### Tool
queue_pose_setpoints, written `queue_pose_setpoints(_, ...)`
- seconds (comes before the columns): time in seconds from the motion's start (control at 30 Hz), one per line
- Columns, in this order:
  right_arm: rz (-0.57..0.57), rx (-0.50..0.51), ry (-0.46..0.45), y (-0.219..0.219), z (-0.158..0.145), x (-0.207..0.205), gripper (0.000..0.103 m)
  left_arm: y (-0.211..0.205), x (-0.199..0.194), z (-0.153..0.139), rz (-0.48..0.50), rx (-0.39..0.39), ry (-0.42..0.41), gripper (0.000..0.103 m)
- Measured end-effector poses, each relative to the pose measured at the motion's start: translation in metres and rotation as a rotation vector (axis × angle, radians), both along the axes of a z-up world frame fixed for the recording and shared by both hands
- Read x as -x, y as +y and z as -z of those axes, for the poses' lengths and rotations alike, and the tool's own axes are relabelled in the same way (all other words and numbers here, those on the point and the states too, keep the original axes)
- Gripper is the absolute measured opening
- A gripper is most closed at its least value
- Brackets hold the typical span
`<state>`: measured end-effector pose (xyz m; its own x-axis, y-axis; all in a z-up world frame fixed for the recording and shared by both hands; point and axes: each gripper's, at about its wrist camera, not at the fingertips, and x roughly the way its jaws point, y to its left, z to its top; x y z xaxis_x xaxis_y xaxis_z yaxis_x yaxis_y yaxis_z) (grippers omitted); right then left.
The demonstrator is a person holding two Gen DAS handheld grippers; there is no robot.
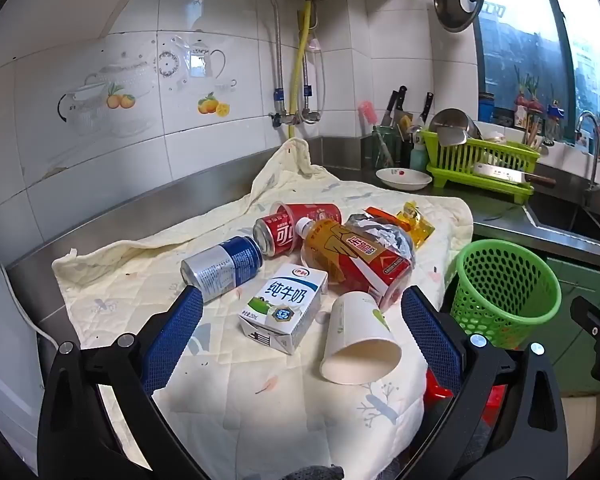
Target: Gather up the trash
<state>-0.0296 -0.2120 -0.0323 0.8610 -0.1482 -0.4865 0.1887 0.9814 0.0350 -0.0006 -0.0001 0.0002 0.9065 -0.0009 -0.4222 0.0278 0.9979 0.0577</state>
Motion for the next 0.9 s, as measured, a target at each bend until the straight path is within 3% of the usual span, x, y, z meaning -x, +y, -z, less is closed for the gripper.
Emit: queue_pose_setpoints(0.9, -0.003, 0.006, 0.018, 0.0018, 0.0027, -0.0032, 0.096, 0.0030, -0.0042, 0.0052, -0.007, 0.005, 0.024, 0.098)
